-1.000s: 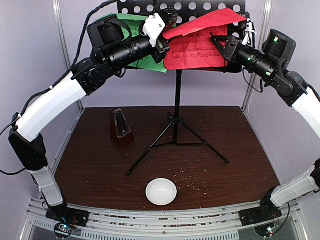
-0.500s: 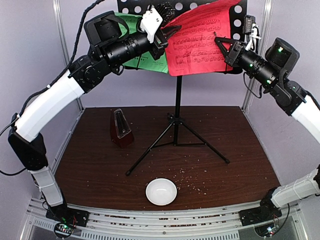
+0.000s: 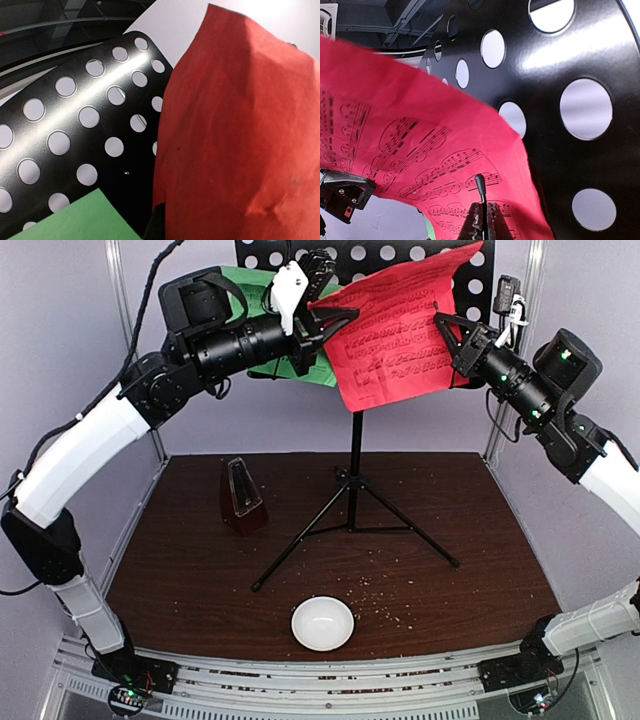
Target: Pack up the instrument practice props
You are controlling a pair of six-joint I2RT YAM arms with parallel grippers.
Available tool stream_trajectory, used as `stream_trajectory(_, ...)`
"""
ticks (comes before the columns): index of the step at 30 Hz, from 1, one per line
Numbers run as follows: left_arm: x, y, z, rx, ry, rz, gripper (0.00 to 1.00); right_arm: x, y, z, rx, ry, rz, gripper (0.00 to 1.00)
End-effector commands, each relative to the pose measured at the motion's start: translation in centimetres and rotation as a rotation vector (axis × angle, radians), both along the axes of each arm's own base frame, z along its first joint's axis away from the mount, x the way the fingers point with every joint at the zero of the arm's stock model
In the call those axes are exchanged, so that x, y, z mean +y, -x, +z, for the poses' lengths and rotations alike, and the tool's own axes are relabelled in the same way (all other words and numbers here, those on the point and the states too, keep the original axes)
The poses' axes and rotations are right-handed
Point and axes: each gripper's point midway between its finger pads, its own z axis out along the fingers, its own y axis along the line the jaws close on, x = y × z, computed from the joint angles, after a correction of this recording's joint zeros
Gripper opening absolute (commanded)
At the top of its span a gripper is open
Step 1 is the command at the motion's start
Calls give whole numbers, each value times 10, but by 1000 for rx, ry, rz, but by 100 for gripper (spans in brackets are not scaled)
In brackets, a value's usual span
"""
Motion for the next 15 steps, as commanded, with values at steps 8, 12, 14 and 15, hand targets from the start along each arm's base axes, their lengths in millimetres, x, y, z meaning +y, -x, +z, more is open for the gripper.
stream_trajectory(8,46,41,5,121,62,-96,0,-6,-1,-3,19,-41,-24,0)
stream_trajectory(12,51,57,-4,103,25,-172,0,-11,-3,-3,29,-59,-44,0)
stream_trajectory(14,54,68,-9,92,7,-222,0,-13,-4,-4,34,-67,-52,0)
stream_trajectory(15,57,76,-9,82,4,-255,0,-13,-5,-4,37,-69,-56,0)
